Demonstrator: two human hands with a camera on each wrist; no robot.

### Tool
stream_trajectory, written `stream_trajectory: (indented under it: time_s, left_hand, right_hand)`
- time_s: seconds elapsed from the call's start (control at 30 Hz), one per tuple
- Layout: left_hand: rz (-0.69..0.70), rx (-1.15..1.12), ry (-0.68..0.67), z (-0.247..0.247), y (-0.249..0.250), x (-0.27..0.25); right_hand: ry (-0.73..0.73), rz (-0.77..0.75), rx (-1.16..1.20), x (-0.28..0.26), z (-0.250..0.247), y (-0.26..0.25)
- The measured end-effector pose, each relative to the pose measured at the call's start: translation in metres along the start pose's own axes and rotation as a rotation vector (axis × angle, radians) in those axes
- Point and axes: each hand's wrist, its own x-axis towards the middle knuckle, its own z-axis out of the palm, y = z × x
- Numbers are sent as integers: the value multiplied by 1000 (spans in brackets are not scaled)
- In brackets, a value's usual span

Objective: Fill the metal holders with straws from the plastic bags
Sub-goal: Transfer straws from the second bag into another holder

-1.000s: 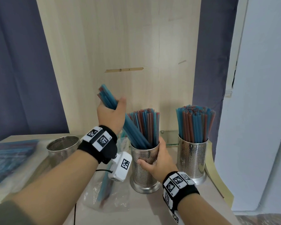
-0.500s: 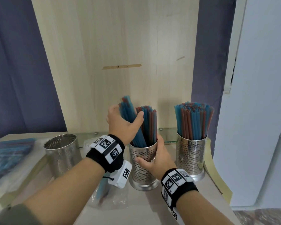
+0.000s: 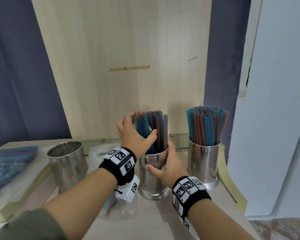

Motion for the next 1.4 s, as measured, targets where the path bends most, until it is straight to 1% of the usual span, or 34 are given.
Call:
stream_trajectory:
  time_s: [0.03,0.1,0.17,0.2,0.3,0.4,0.43,0.5,0.53,0.57,0.6,0.67,0.7,0.77,0.8,0.83,0.9,1.07,1.17,1.3,1.33,1.37,1.4]
  left_hand:
    - [4,0,3,1,-1,1]
    - [78,56,11,2,0,3]
    - [161,122,-9,2,-3,5]
    - [164,104,-27,2,-5,5]
    - [104,-23,-110,-6,-14,4]
    - [89,-130,-82,-24,-17,8]
    - [37,-177,-52,-32,-15,13]
    - [-152,-216,-7,-46,-17,29]
    - [-250,-182,-38,-52,-23,38]
    - [-324,-96,-94,-57,-32,47]
    - [-363,11,-183,-61,-41,53]
    - [-380,253,-390,-59,-59,55]
    - [-365,366,-459,-55,-65,53]
    - [-338,544,-545,-45,-76,48]
    - [-350,602,-568,-40,-81,47]
    - [-373,631,-577,-35,-86,45]
    - [-425,614,-552,-28,-91,44]
    - [-472,605,-488,-14,-99,37]
    - [-469,536,-445,-5,-118,36]
    - [-568,306,-478,-5,-115,36]
    - [-578,291,-487,-2,-125,39]
    - [-591,271,-470,13,-163,48]
    - [-591,275,-466,22,-184,53]
  right_hand:
    - [-1,-1,7,0,0,-1]
    - [-4,0,14,0,-1,-2]
    - [-4,7,5,0,-1,-2]
    - [-3,10,0,0,-1,-1]
    - [-4,12,-11,0,-1,-2]
    - [-19,7,-16,0,-3,-4]
    - [-23,6,-17,0,-4,-5]
    - [-25,5,-16,1,-6,-5]
    - [-24,6,-16,1,-6,-5]
    - [-23,3,-14,1,-6,-6]
    - [-22,-2,-8,0,-6,-6]
    - [-22,-7,5,0,-5,-6]
    - [-23,-6,6,0,-4,-6]
    - [-19,-5,2,0,-3,-6]
    - [-19,-4,-1,0,-3,-6]
    - [-19,-2,-3,0,-3,-6]
    - [-20,3,-8,0,-2,-5]
    - [-13,1,-15,0,-1,-6]
    - [-18,-4,-22,0,-2,-6]
    - [-12,-7,-21,1,-3,-4]
    - [-11,-7,-20,1,-2,-4]
    - [-10,-7,-21,1,-2,-4]
    - [-10,-8,-20,1,-2,-3]
